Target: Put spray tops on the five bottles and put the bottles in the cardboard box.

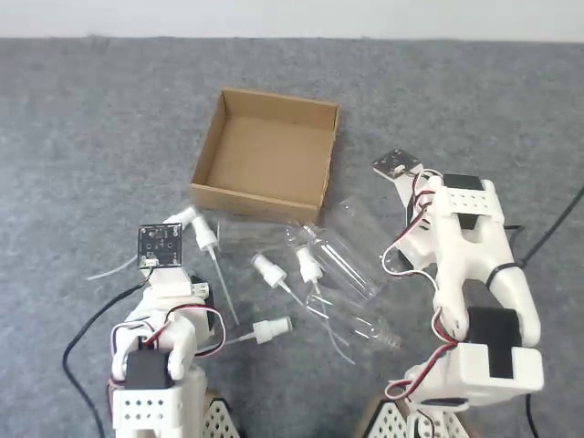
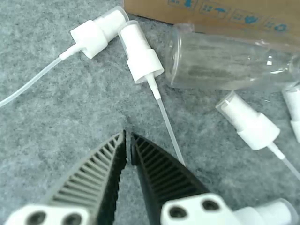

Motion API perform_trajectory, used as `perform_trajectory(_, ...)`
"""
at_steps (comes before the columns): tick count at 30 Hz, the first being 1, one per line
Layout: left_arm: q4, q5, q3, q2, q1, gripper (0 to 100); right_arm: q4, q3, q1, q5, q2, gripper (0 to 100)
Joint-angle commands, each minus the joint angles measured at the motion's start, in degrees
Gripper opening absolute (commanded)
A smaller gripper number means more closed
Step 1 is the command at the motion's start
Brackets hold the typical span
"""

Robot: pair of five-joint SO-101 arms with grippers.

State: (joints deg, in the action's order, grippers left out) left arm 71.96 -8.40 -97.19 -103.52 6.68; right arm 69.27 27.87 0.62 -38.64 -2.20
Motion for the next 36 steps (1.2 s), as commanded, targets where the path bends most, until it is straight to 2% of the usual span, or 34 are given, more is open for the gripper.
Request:
perform_trajectory(1,0.4,0.3,0.7,-0.8,0.2,2,-0.4,-2.8,0.7,-0.4,0.6,11.2)
perform_trajectory(10,0.4,0.3,0.7,-0.8,0.2,2,8.0,-3.5,0.3,-0.2,8.7,11.2)
perform_trajectory(14,0.4,0.3,0.7,-0.8,0.2,2,10.3,-3.4,0.4,3.5,13.8,11.2)
perform_trajectory(19,0.4,0.3,0.7,-0.8,0.2,2,14.6,-3.4,-0.2,4.3,20.0,11.2)
perform_trajectory(26,0.4,0.3,0.7,-0.8,0.2,2,22.2,-3.4,-6.3,10.1,31.5,11.1)
perform_trajectory(36,0.4,0.3,0.7,-0.8,0.2,2,25.8,-1.8,-15.5,10.9,47.2,11.1)
